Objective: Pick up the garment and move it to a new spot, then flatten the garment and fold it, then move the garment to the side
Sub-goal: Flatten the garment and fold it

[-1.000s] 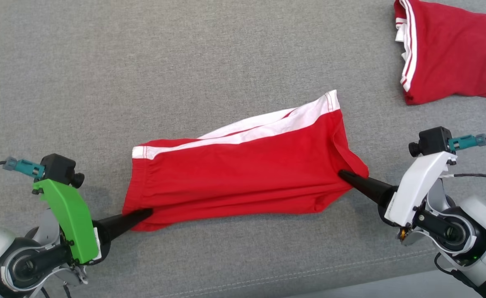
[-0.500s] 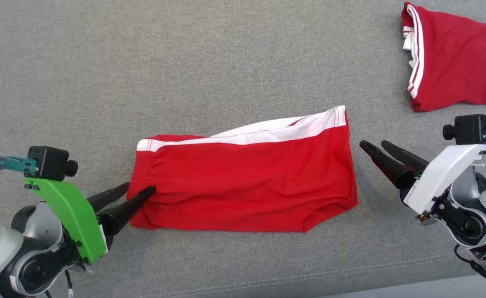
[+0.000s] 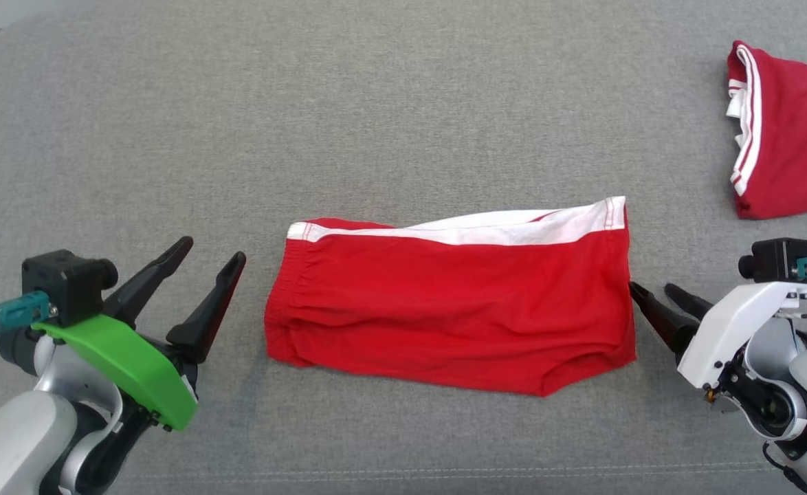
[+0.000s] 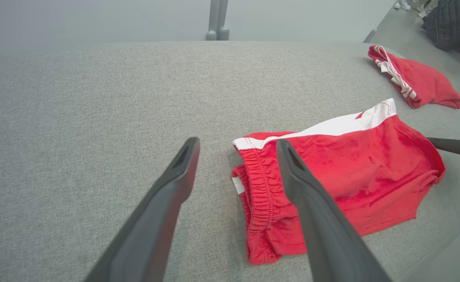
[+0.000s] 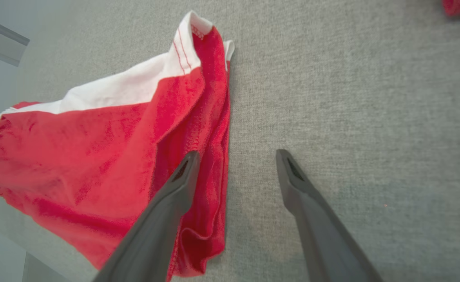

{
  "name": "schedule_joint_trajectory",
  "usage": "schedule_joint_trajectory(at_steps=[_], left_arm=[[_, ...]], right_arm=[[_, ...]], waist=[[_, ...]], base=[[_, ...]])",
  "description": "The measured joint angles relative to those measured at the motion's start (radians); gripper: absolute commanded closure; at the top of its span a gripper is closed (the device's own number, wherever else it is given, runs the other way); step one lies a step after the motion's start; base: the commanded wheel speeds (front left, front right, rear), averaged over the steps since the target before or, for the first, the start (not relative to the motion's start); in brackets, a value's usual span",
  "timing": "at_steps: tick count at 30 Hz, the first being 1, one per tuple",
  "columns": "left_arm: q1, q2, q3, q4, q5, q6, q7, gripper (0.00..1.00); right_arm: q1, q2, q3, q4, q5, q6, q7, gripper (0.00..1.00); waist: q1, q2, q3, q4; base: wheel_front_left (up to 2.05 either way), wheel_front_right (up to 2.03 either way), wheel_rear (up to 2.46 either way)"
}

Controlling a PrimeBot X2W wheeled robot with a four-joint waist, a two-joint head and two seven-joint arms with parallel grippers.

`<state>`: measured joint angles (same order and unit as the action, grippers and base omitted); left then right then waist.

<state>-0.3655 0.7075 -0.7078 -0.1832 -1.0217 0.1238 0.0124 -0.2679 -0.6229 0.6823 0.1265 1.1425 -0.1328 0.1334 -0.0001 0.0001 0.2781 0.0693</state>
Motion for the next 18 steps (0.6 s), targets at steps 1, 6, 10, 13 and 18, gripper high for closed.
schedule_joint_trajectory(at_steps=[1, 6, 10, 13, 18], left_arm=[[0.008, -0.013, 0.001, 0.002, 0.012, 0.000, -0.022, 0.00], [0.052, -0.068, 0.029, 0.051, 0.054, 0.000, -0.111, 0.00], [0.104, -0.083, 0.066, 0.121, 0.092, 0.000, -0.157, 0.00], [0.141, -0.106, 0.091, 0.156, 0.110, 0.000, -0.188, 0.00], [0.221, -0.122, 0.137, 0.209, 0.113, 0.000, -0.221, 0.00]], right_arm=[[0.008, 0.007, -0.003, 0.019, 0.000, 0.000, 0.001, 0.00], [0.025, 0.064, -0.036, 0.091, 0.021, 0.000, 0.001, 0.00], [0.033, 0.106, -0.063, 0.145, 0.047, 0.000, 0.001, 0.27], [0.038, 0.134, -0.075, 0.170, 0.077, 0.000, 0.004, 1.00], [0.062, 0.186, -0.067, 0.179, 0.104, 0.000, 0.035, 1.00]], waist=[[0.0000, 0.0000, -0.003, 0.009], [0.0000, -0.0001, -0.023, 0.056], [0.0000, -0.0001, -0.045, 0.093], [0.0000, 0.0000, -0.066, 0.118], [0.0000, 0.0000, -0.110, 0.145]], base=[[0.00, 0.00, 0.00], [0.00, 0.00, 0.00], [0.00, 0.00, 0.00], [0.00, 0.00, 0.00], [0.00, 0.00, 0.00]])
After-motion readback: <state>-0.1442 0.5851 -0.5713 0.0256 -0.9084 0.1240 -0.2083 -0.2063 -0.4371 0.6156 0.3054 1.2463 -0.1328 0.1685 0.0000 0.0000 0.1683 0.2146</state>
